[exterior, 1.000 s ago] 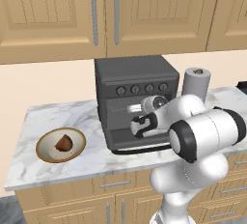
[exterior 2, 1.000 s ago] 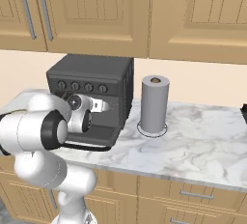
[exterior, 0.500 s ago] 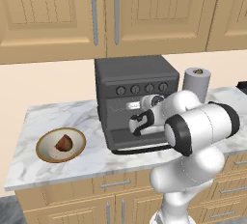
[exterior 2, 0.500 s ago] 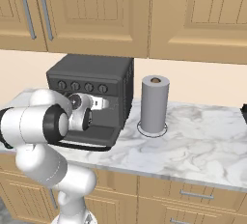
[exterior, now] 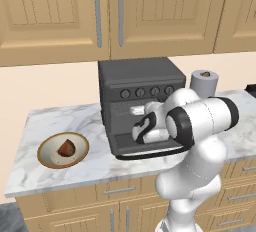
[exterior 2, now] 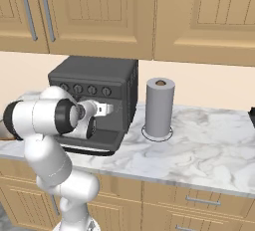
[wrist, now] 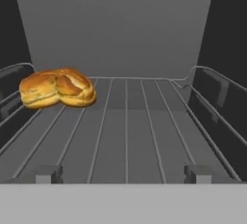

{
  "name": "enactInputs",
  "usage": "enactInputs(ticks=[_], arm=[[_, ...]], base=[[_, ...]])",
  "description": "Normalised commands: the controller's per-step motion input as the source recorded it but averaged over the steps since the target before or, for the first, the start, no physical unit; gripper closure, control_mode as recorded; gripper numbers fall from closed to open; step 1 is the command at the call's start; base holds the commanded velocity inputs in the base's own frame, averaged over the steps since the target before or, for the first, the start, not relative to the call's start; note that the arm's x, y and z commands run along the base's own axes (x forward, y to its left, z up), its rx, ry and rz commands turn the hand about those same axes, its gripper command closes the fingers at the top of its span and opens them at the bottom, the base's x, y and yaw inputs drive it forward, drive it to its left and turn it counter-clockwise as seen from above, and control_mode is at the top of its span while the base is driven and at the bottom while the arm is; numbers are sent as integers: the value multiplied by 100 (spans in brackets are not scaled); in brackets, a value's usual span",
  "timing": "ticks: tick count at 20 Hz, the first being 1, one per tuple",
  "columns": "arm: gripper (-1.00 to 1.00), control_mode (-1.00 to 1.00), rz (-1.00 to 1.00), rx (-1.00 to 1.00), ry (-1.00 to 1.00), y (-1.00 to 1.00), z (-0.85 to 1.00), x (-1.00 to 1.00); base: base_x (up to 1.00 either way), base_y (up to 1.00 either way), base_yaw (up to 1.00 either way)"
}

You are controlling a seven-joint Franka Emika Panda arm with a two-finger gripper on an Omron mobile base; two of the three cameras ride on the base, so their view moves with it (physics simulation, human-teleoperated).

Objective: Pick up the heated bread from the toaster oven and place it in the bowl. Then move the bread bowl to the dining counter.

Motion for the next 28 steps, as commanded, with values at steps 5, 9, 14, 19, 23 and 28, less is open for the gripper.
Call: enactInputs(ticks=[5, 9, 14, 19, 23, 28], arm=[[-100, -100, 0, 0, 41, 5, -20, 13], [-100, -100, 0, 0, 70, 5, -1, -18], [-100, -100, -1, 0, 89, 1, 2, -71], [-100, -100, -4, 0, 100, 0, 2, -99], [-100, -100, -5, 1, 100, 0, 0, -100], [-100, -100, -6, 2, 100, 0, 0, -100]], base=[[0, 0, 0], [0, 0, 0], [0, 0, 0], [0, 0, 0], [0, 0, 0], [0, 0, 0]])
